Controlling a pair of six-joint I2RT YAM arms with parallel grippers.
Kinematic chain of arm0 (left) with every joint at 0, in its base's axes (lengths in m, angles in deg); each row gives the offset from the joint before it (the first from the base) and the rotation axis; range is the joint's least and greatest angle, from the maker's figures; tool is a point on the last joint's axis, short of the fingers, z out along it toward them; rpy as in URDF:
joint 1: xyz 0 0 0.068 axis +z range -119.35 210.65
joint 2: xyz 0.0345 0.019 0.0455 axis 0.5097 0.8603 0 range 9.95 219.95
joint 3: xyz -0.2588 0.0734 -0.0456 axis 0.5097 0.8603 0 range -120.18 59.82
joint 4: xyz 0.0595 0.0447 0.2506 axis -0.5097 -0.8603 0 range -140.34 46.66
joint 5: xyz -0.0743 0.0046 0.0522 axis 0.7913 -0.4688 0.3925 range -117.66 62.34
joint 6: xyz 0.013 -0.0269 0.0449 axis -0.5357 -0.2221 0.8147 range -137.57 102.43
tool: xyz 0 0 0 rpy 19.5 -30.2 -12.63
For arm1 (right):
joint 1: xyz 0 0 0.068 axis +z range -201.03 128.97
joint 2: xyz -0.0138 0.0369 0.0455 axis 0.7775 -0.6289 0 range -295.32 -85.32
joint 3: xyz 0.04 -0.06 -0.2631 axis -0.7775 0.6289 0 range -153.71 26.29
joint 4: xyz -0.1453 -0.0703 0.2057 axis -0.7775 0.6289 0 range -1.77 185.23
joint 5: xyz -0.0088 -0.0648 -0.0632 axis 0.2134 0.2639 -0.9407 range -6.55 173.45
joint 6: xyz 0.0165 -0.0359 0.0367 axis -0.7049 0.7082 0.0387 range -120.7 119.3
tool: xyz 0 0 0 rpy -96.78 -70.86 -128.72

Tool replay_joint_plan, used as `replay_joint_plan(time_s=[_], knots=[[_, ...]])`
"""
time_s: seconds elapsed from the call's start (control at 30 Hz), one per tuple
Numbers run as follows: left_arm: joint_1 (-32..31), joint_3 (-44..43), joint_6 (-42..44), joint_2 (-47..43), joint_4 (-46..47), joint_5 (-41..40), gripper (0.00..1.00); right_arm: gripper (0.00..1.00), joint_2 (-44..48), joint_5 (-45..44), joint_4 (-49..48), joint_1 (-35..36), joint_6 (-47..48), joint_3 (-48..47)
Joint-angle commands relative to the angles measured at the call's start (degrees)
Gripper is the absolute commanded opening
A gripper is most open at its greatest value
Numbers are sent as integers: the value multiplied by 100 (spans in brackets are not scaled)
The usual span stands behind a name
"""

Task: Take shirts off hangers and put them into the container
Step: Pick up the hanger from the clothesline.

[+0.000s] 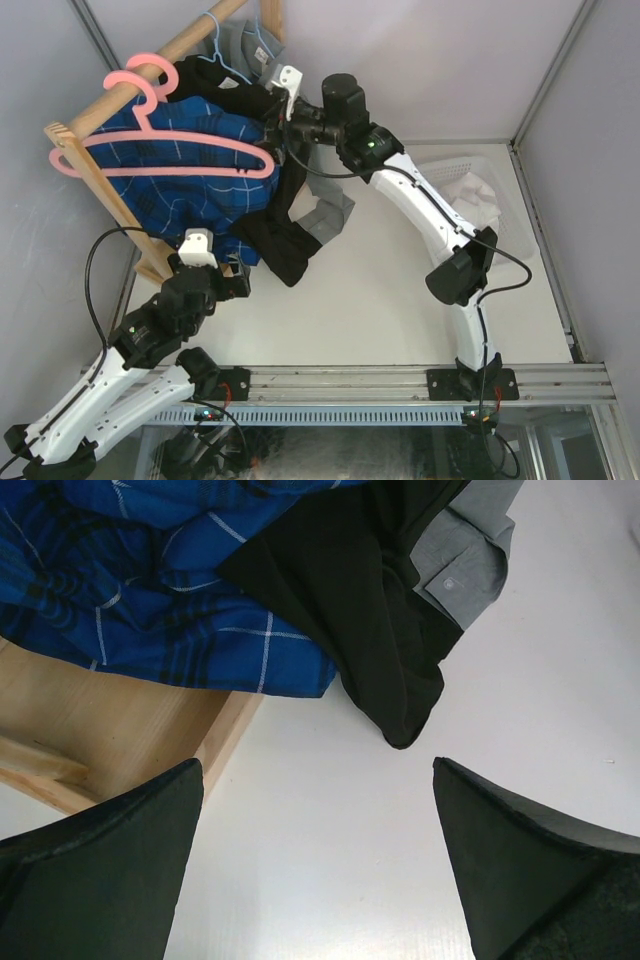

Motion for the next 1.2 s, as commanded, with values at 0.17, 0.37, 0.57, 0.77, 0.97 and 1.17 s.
replay_joint_plan(time_s=[0.17, 0.37, 0.57, 0.77, 0.97, 1.17], knots=[[27, 12, 49, 71, 45, -45, 100, 68, 682, -599, -157, 423, 528, 285], [27, 10, 49, 66, 41, -70, 100, 62, 176, -30, -43, 387, 66, -246], [27, 10, 40, 79, 36, -62, 100, 60, -5, 12, 9, 387, -67, -332], [27, 3, 49, 124, 41, -49, 100, 62, -84, -31, 78, 387, -210, -334], [27, 1, 40, 131, 36, -71, 100, 45, -91, -103, -8, 417, -355, -362], [27, 2, 41, 167, 28, -89, 100, 11, 331, -194, -703, 439, -724, -26]])
